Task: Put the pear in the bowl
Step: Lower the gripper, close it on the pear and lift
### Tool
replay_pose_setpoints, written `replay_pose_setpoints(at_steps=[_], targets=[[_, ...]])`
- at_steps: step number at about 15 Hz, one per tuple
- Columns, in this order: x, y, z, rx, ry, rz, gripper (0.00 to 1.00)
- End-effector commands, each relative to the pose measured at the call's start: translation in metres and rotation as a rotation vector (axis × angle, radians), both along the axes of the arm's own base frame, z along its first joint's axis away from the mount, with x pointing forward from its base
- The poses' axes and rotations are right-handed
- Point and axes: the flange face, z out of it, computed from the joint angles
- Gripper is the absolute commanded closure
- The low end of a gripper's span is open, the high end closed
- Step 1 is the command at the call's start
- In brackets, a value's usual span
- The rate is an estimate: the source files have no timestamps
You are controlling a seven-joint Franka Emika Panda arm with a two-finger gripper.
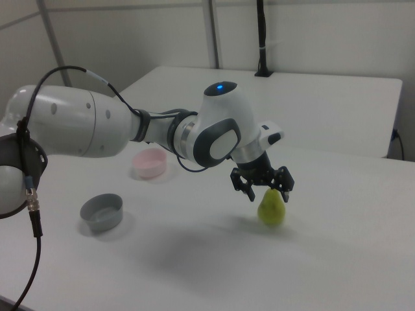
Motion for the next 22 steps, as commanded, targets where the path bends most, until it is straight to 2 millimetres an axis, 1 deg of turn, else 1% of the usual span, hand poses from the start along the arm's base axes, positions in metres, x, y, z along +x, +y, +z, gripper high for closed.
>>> replay_pose_setpoints(at_steps=[1,2,3,4,5,6,7,8,9,10,12,14,16,17,20,22], targets=[[0.005,0.006,-0.013,-0.006,-0.032,-0.010,0.00],[0.006,0.007,-0.015,-0.011,-0.037,-0.005,0.05],[0.008,0.007,-0.020,-0.014,-0.040,-0.003,0.13],[0.008,0.008,-0.024,-0.015,-0.037,0.001,0.33],[0.007,0.008,-0.025,-0.013,-0.036,0.000,0.48],[0.007,0.008,-0.025,-0.013,-0.036,0.000,0.74],[0.007,0.008,-0.024,-0.015,-0.036,0.002,0.89],[0.008,0.009,-0.024,-0.012,-0.035,0.004,0.97],[0.008,0.011,-0.024,-0.012,-0.033,0.009,0.98],[0.007,0.011,-0.018,-0.012,-0.035,0.008,0.99],[0.005,0.014,0.002,-0.003,-0.039,0.006,1.00],[0.004,0.025,0.014,0.016,-0.014,0.015,1.00],[0.001,0.032,0.032,0.029,-0.006,0.018,1.00],[-0.001,0.036,0.043,0.038,0.002,0.020,1.00],[-0.011,0.057,0.085,0.068,0.025,0.040,1.00],[-0.017,0.078,0.114,0.095,0.050,0.048,1.00]])
